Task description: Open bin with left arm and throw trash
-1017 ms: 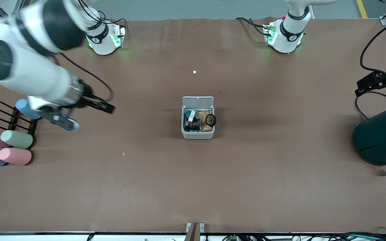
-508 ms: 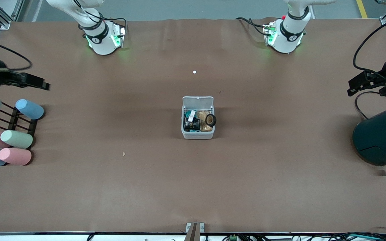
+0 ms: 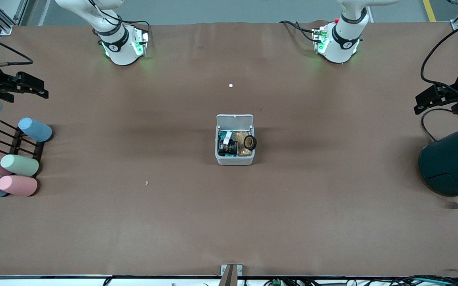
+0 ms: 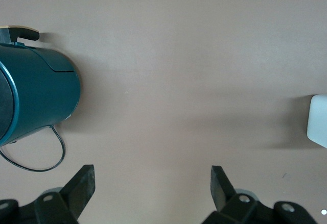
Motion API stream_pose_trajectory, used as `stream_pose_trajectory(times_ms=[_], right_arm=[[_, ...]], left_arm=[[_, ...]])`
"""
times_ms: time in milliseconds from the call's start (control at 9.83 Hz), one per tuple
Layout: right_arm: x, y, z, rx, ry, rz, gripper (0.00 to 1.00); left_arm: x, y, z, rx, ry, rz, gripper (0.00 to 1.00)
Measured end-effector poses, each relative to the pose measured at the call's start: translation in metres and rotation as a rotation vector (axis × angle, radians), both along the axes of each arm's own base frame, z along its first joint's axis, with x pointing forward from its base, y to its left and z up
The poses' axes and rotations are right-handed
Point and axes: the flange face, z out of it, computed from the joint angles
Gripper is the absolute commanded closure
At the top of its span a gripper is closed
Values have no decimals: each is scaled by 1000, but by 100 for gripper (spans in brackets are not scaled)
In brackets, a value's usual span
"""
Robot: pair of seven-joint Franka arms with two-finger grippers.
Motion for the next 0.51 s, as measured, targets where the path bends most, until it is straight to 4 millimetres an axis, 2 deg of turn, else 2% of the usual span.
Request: stream_pose_trajectory(times_ms=[508], right_arm=[[5, -1, 6, -10, -52, 0, 1]], left_arm=[[6, 5, -1, -1, -2, 8, 0]])
